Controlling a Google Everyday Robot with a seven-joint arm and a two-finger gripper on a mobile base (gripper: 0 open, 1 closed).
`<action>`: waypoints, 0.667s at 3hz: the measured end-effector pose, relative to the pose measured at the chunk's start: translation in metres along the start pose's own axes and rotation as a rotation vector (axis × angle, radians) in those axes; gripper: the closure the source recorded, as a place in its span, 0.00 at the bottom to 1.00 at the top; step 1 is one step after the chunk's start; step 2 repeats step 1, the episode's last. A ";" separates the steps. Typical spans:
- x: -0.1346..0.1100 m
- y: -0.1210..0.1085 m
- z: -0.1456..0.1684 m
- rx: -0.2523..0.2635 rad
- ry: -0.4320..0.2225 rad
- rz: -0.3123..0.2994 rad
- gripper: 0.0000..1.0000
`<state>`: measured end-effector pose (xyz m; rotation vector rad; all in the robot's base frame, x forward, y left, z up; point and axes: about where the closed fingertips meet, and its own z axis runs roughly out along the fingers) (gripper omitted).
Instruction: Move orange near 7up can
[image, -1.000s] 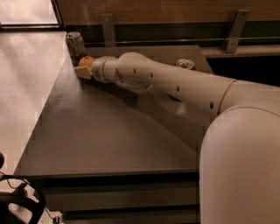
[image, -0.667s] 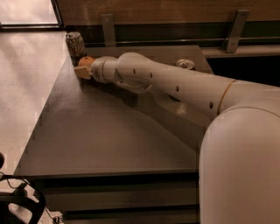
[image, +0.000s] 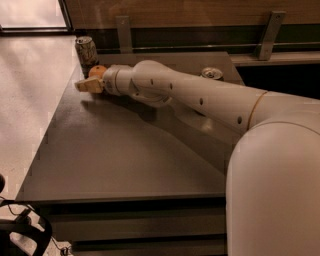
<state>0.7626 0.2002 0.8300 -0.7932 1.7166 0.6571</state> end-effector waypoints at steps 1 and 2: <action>0.000 0.000 0.000 0.000 0.000 0.000 0.00; 0.000 0.000 0.000 0.000 0.000 0.000 0.00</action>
Offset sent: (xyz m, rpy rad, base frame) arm 0.0000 0.0000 0.0000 0.0000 0.0000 0.0000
